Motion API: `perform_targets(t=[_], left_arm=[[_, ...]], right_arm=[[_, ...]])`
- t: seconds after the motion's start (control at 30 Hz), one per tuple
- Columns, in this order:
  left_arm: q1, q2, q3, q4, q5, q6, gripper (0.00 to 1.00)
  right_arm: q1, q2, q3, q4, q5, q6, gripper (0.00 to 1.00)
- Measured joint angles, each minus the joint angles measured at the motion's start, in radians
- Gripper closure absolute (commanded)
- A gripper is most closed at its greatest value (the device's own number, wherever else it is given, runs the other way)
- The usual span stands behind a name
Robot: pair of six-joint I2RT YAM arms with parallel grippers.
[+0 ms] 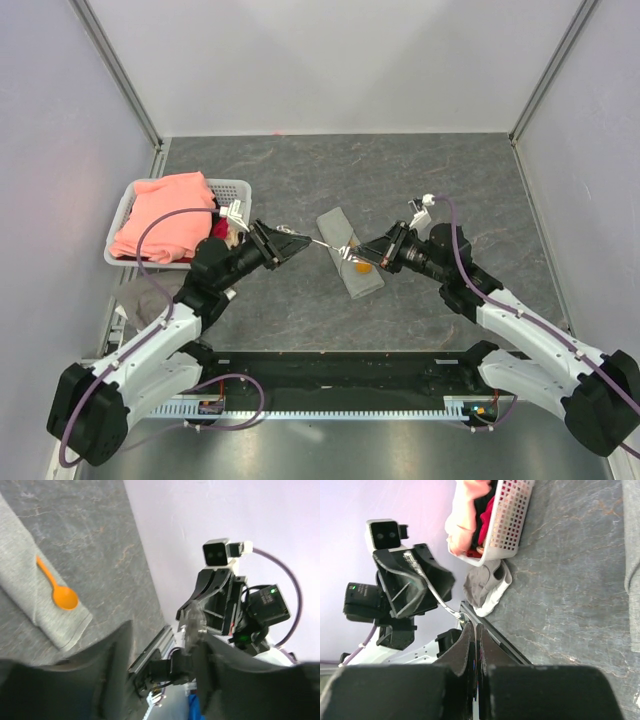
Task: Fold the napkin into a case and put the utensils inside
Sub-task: Pass from the right arm to the left, then pass from the left arm to the right
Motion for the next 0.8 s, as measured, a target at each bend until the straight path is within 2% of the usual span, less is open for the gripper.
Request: perform_targets(t=[0.03,0.07,0.13,0.17,0.2,0.27,0.37,0.57,0.7,0.8], left_arm=[[0.0,0.019,0.003,0.026,0.005,-0.011,0.71],[0.0,0.033,0.007,0.048,0.007,-0.021,0.82],[0.001,0.056,0.011,0.085,0.012,-0.034,0.89],[0.004,0.071,0.015,0.103,0.026,-0.037,0.94],[0.008,0.084,0.024,0.111,0.041,-0.038,0.98],[0.021,0.115,0.046,0.116,0.09,-0.037,0.98],[0.054,0.174,0.084,0.111,0.193,-0.026,0.98],[0.094,0.243,0.125,0.093,0.395,0.011,0.98],[0.098,0.242,0.131,0.062,0.458,0.056,0.98],[0.098,0.239,0.144,0.032,0.486,0.089,0.98]], right_arm=[[0.004,0.0,-0.004,0.003,0.006,0.003,1.0],[0.005,0.001,-0.01,0.005,0.008,0.007,1.0],[0.012,0.002,-0.016,0.003,0.005,0.006,0.97],[0.014,0.005,-0.017,-0.005,0.003,-0.002,0.84],[0.014,0.005,-0.018,-0.006,0.002,-0.004,0.79],[0.014,0.015,-0.004,-0.041,-0.014,-0.042,0.66],[0.014,0.068,0.077,-0.154,-0.071,-0.155,0.57],[0.01,0.13,0.158,-0.304,-0.199,-0.336,0.62],[0.01,0.138,0.168,-0.353,-0.266,-0.396,0.66],[0.01,0.138,0.168,-0.368,-0.293,-0.413,0.74]])
